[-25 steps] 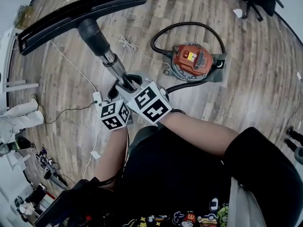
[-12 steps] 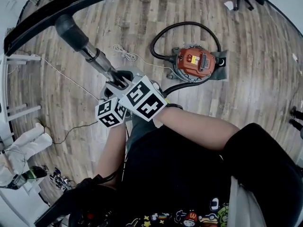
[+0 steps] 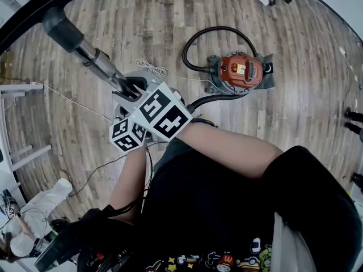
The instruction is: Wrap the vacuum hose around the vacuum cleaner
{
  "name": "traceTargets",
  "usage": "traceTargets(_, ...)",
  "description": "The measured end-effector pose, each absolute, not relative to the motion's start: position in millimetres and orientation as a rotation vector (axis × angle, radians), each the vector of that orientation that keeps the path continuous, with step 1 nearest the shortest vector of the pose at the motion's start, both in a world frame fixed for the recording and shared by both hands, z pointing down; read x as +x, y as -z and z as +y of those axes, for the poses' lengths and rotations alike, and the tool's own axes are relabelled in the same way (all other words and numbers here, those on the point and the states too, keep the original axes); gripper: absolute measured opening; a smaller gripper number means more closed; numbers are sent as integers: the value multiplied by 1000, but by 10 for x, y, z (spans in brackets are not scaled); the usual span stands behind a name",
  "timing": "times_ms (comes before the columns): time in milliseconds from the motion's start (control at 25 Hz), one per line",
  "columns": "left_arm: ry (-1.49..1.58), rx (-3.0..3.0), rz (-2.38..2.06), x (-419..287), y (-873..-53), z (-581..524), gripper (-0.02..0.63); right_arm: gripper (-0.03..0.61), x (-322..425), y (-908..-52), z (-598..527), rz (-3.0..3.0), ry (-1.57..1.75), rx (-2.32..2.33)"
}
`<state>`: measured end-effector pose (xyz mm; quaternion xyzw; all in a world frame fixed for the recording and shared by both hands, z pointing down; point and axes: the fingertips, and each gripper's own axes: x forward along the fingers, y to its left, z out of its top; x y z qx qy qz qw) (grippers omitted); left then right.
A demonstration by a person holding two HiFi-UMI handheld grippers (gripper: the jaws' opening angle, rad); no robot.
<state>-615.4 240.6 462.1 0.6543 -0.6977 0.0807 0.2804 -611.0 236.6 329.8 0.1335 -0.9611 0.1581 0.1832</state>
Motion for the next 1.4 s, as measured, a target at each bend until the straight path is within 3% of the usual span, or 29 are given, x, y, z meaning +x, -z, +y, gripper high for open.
traceTargets(280, -224, 1772, -1881, -6745, -4518, 2338, 1, 187, -6723, -3181, 2298, -2743, -452, 378)
traceTargets(720, -233, 1769, -1884, -7014, -4455, 1850, 1, 187, -7121, -3187, 1424, -2784, -480, 403)
traceTargets(1400, -276, 1879, -1841, -6885, -4367, -291, 0, 189, -6699, -3452, -831, -2720, -663, 635)
